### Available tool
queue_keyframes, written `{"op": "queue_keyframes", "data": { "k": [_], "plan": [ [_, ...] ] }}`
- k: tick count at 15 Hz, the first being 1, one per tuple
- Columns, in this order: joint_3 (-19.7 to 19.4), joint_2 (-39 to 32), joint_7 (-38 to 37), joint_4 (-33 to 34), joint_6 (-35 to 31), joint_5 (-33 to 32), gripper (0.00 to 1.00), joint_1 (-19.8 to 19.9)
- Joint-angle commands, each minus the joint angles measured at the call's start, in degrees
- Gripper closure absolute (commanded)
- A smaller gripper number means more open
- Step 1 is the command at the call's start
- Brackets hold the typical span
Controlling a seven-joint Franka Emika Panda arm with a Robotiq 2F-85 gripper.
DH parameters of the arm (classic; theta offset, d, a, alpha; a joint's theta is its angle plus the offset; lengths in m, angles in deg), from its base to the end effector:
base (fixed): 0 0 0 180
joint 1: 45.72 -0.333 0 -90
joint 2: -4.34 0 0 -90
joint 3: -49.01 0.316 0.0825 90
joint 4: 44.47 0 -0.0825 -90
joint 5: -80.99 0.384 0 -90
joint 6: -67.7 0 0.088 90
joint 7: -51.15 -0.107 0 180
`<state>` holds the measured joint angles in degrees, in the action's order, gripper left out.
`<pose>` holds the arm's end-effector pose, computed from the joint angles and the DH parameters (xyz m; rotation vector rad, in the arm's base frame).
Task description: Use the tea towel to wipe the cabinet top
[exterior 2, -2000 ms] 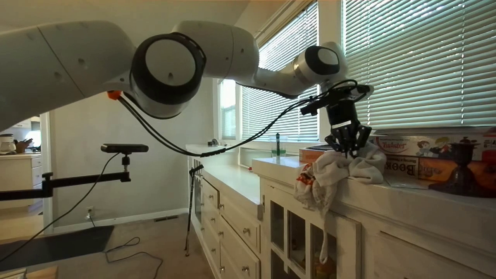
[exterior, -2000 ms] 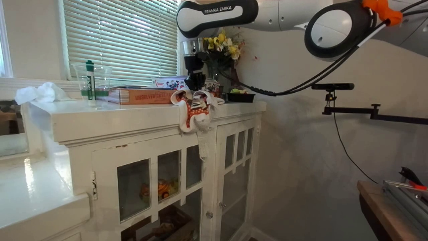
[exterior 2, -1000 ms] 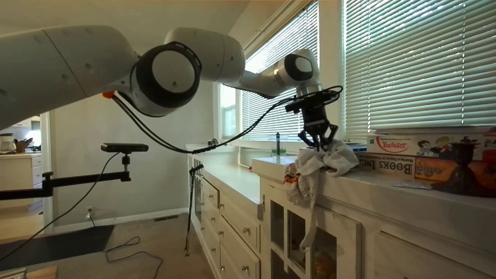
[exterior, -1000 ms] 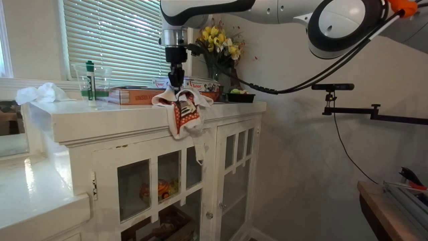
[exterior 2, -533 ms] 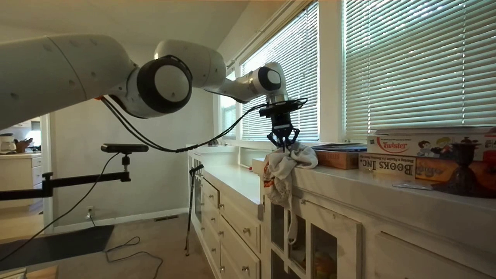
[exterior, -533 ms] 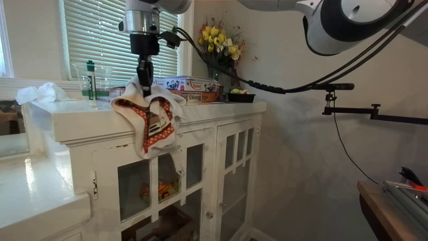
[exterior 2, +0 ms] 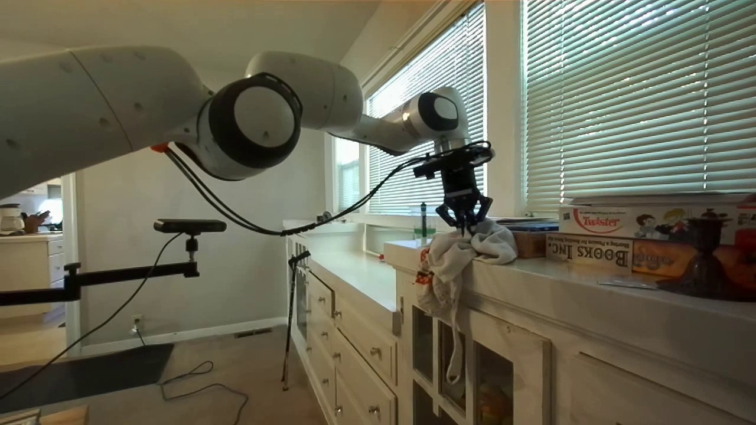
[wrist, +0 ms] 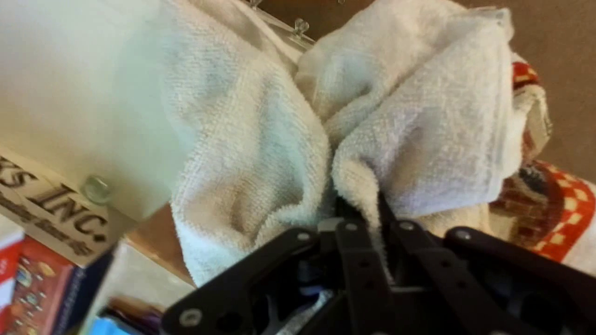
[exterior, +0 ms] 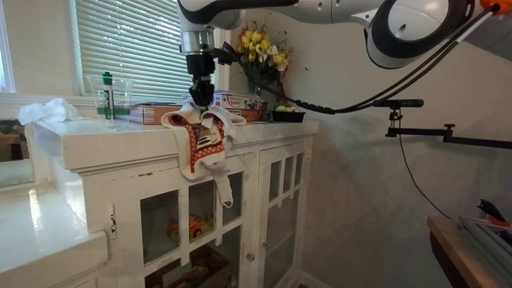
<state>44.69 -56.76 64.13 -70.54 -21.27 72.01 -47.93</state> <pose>0.7872 -0.0100 0.4139 2.8983 0.3264 0.0111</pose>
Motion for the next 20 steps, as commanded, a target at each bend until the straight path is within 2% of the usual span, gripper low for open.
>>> {"op": "queue_keyframes", "data": {
  "k": [1, 5, 7, 12, 20],
  "plan": [
    [-1.18, 0.36, -7.42, 0.26, 2.99, 0.66, 0.98, 3.25],
    [-2.38, 1.31, -8.45, 0.39, 6.35, -0.10, 0.98, 6.09],
    [-3.69, 2.58, -6.19, 0.27, 0.00, -1.90, 0.98, 6.32],
    [-6.32, 7.15, 0.70, 1.18, -7.97, -6.29, 0.98, 5.19],
    [-4.39, 15.64, 11.77, 2.66, -20.61, -6.34, 0.98, 2.66]
  ]
}}
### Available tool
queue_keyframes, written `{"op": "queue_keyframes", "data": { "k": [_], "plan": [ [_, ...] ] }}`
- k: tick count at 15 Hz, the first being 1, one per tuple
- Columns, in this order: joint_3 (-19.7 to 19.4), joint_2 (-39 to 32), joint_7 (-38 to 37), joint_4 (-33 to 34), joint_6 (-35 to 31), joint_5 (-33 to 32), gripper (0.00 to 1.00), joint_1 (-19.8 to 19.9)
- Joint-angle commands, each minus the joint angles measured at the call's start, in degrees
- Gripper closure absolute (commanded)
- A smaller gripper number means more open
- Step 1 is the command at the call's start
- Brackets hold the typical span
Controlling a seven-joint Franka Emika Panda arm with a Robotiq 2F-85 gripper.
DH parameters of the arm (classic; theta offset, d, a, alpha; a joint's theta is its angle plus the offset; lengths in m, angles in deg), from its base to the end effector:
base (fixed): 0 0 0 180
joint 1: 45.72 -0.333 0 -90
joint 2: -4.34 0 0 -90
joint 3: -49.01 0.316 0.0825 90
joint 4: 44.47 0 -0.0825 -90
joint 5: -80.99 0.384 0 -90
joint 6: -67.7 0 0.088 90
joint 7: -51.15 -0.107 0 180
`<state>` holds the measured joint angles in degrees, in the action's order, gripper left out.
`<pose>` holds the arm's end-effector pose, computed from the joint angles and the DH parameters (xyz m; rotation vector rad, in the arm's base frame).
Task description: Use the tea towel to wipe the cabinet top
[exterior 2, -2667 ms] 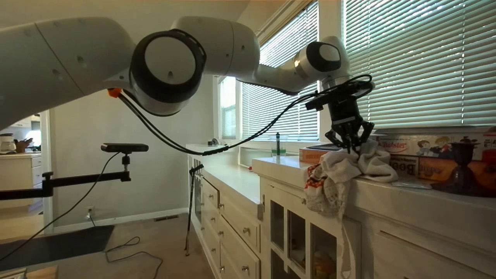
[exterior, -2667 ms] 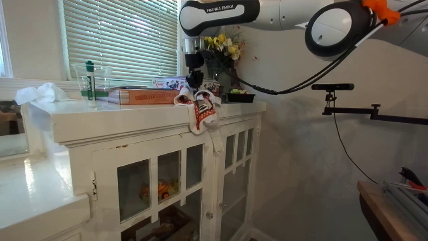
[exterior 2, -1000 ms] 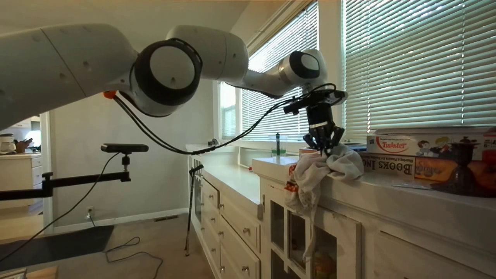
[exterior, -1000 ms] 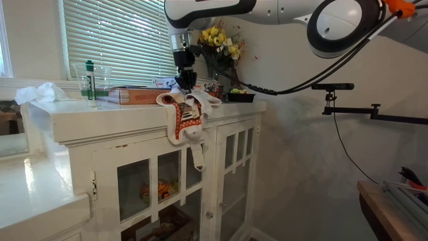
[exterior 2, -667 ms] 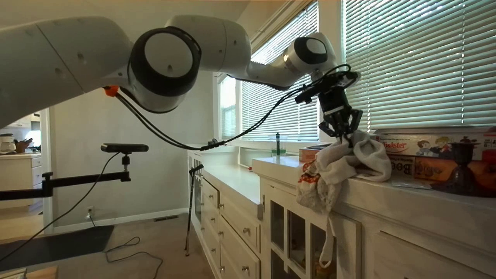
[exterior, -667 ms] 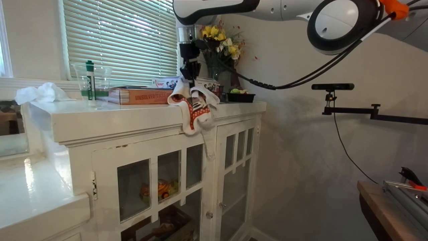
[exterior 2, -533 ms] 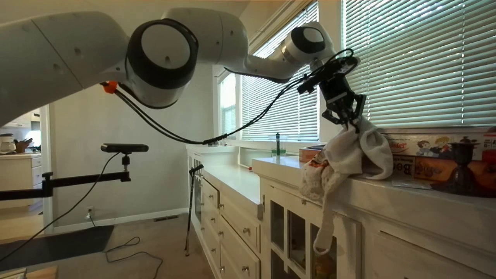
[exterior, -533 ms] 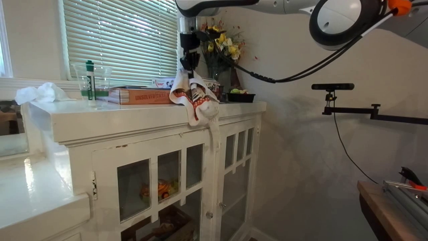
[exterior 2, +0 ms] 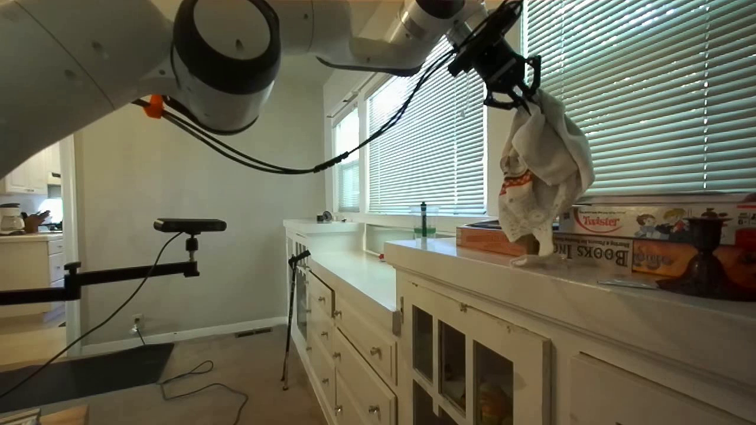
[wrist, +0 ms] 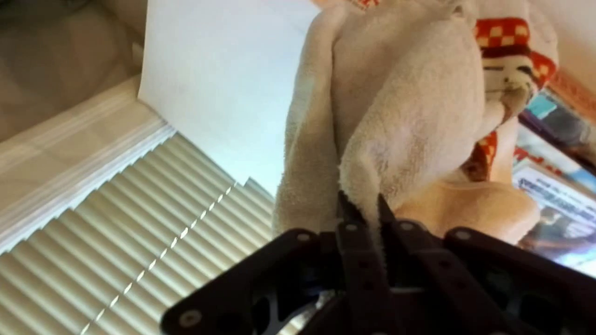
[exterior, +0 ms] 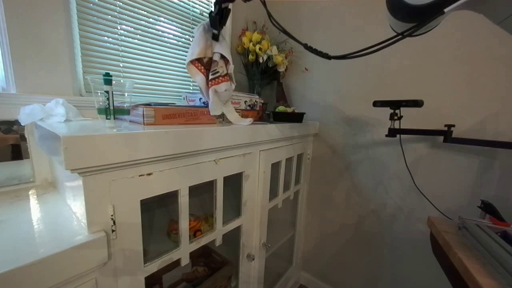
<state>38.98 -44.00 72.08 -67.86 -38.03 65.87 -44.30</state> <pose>0.7545 -0.0869 0.6491 2.5151 0.3251 0.6372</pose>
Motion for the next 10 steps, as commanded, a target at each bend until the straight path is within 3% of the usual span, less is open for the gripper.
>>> {"op": "queue_keyframes", "data": {
  "k": [1, 6, 10],
  "plan": [
    [2.06, 3.65, 4.90, 0.15, -5.76, 0.36, 0.98, -1.20],
    [8.80, 1.60, 6.55, -0.64, -19.00, 7.37, 0.98, 1.25],
    [13.93, -0.23, 5.30, -4.97, -15.93, 15.02, 0.98, 4.80]
  ]
}}
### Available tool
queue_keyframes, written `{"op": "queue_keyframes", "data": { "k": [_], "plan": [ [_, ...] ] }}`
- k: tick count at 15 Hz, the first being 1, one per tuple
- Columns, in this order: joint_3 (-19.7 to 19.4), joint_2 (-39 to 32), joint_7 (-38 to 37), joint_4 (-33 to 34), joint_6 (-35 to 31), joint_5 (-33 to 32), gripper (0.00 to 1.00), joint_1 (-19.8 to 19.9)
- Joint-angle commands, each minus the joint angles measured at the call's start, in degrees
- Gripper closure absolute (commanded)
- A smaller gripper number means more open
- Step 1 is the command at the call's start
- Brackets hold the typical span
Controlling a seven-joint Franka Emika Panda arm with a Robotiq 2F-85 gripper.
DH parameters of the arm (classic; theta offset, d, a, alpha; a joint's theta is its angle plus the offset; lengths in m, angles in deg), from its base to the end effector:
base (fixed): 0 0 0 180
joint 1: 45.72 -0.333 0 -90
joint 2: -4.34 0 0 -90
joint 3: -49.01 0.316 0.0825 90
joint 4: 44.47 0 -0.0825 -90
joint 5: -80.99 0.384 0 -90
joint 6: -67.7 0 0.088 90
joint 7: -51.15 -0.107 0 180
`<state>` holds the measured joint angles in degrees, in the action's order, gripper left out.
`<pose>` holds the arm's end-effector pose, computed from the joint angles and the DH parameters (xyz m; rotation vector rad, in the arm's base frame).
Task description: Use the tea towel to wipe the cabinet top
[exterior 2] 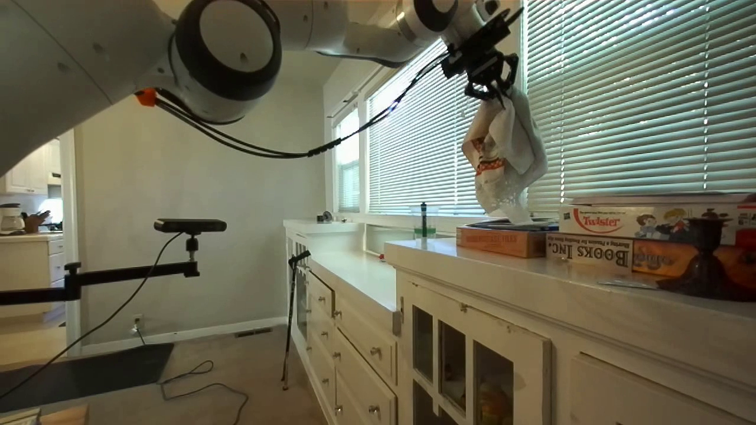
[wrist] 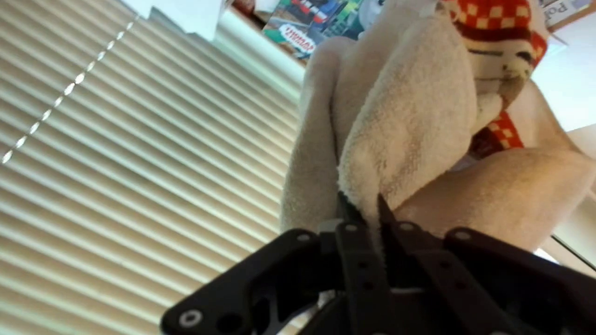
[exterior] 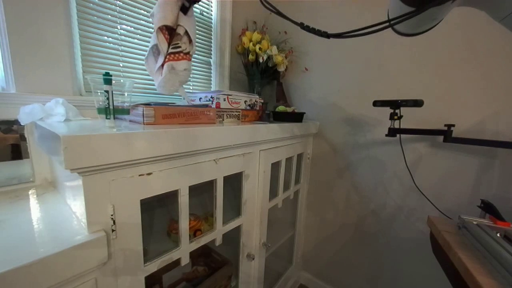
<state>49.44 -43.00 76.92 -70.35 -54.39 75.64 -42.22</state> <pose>0.7690 -0.0491 0.6724 2.5659 0.5267 1.1207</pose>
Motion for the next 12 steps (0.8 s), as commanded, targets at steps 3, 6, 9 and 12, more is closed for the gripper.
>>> {"op": "queue_keyframes", "data": {
  "k": [3, 6, 9, 12],
  "plan": [
    [2.77, -7.51, -3.51, 2.97, 10.14, 6.23, 0.98, 4.25],
    [2.61, -9.95, -5.45, 2.76, 19.09, 6.44, 0.98, 5.88],
    [1.93, -10.47, -7.27, 2.68, 25.02, 6.09, 0.59, 7.36],
    [0.97, -5.23, -9.06, -0.55, 27.81, 5.30, 0.38, 7.42]
  ]
}}
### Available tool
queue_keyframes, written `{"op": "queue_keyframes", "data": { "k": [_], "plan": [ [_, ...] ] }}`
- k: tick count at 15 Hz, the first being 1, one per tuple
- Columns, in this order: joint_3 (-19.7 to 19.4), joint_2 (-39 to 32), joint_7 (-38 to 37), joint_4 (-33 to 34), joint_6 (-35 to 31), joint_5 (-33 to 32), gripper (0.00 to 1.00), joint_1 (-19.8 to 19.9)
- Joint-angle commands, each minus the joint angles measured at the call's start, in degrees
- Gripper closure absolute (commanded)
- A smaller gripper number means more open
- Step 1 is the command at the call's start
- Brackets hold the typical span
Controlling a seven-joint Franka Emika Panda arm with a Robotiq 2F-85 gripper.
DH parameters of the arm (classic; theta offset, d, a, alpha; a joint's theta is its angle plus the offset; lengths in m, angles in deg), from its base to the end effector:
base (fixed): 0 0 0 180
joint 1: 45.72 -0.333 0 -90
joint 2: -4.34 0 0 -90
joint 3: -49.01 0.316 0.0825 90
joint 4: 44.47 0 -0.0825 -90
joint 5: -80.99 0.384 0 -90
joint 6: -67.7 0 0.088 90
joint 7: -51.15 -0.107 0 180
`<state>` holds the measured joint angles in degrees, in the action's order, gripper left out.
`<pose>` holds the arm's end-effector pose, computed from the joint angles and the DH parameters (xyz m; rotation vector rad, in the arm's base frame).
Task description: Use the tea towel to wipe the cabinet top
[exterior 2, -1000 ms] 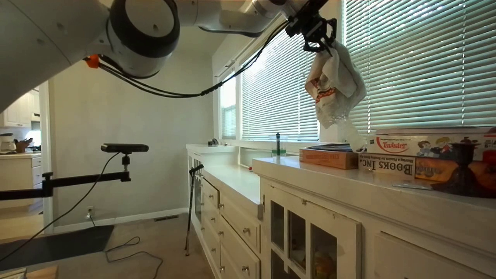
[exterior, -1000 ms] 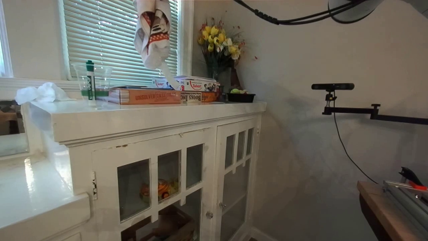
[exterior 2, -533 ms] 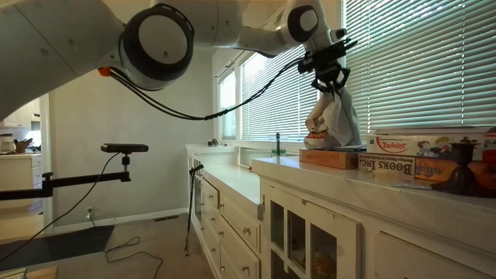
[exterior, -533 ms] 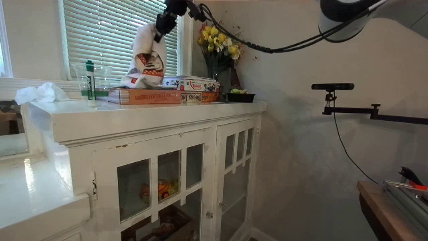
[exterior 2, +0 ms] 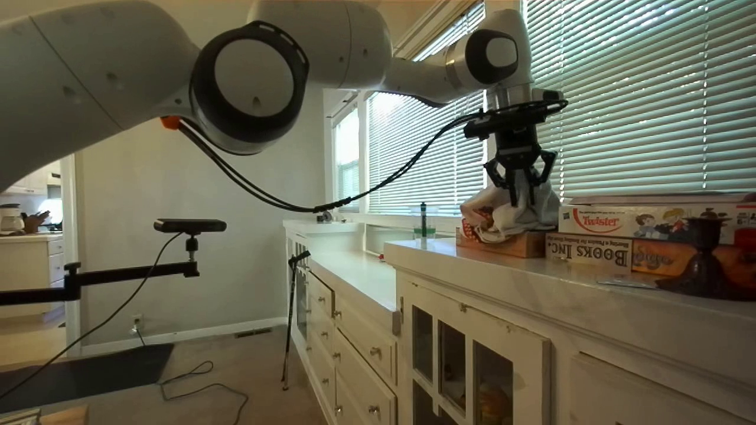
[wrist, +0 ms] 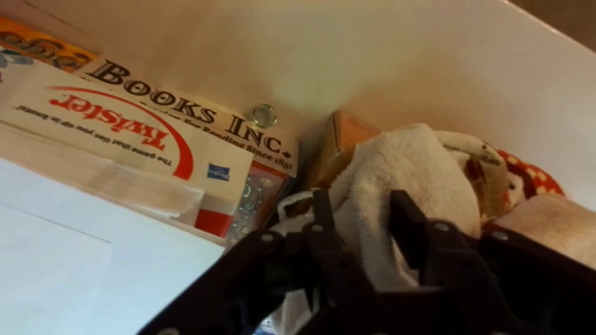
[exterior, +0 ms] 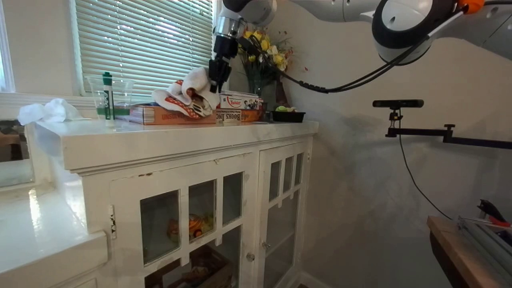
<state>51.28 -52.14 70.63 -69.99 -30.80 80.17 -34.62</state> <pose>0.7797 -0.1421 0.4964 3.0455 0.2494 0.4363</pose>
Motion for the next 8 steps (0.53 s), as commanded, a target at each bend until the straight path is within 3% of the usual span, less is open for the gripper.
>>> {"op": "queue_keyframes", "data": {
  "k": [1, 5, 8],
  "plan": [
    [-1.64, 4.82, -4.01, -0.61, 5.89, 0.05, 0.31, -0.59],
    [-4.35, 10.14, -8.41, -0.98, 14.33, -2.07, 0.02, -2.83],
    [-5.25, 13.84, -10.90, -1.64, 22.52, -2.35, 0.00, -4.55]
  ]
}}
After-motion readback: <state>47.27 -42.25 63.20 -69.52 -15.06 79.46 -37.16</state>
